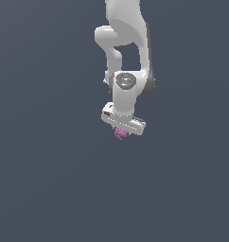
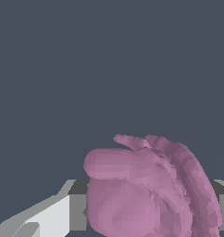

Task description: Pick up the object and move it to a goal position.

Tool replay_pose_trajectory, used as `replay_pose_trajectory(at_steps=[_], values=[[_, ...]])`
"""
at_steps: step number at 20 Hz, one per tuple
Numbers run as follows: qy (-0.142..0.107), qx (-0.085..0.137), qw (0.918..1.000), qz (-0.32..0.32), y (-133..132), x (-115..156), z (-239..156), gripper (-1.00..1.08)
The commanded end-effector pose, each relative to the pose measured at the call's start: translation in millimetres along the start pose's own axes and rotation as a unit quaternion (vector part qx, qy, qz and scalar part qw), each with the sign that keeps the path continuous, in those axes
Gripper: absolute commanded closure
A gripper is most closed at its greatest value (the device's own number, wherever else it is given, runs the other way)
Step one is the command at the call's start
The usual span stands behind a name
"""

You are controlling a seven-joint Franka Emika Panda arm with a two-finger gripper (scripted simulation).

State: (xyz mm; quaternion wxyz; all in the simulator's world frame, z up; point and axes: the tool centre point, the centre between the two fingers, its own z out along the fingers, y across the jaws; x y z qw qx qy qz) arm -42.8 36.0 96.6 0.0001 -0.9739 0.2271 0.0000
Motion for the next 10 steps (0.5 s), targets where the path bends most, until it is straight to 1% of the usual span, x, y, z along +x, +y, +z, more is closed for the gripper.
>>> replay_pose_trajectory(at_steps=[1, 6, 10], values=[[0.000, 0.000, 1.0000, 0.000, -14.8, -20.4, -11.1, 1.08], [0.000, 0.000, 1.0000, 0.000, -40.2, -52.8, -29.5, 1.08], [0.000, 0.000, 1.0000, 0.000, -53.7, -69.0, -39.1, 1.08]])
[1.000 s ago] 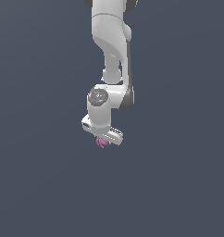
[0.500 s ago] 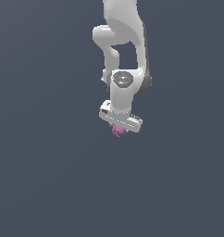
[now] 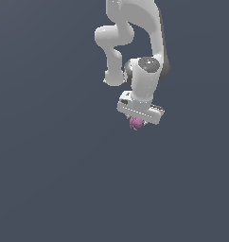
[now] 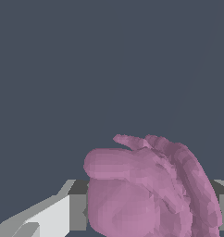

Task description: Pick up the object and move it to a goal position.

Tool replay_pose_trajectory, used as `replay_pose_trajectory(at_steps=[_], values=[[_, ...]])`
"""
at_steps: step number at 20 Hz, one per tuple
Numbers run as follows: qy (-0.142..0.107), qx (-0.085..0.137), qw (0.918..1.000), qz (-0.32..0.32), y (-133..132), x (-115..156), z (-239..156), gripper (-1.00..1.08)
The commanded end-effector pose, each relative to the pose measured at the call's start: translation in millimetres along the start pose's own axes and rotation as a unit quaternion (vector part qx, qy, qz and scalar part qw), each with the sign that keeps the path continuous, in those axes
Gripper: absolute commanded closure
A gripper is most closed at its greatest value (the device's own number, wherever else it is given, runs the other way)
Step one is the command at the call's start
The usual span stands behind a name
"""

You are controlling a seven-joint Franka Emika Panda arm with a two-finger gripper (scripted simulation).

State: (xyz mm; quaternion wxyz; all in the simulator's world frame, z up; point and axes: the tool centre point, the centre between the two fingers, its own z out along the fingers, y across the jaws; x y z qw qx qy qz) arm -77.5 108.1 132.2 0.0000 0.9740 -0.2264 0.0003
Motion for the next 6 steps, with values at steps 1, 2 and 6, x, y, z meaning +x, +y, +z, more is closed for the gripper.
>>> replay_pose_trajectory(at_steps=[1, 2, 6], values=[[0.000, 0.000, 1.0000, 0.001, -6.8, -8.7, -5.2, 1.08], [0.000, 0.000, 1.0000, 0.001, -8.7, -10.9, -6.5, 1.08], [0.000, 0.000, 1.0000, 0.001, -12.3, -14.7, -9.0, 1.08]])
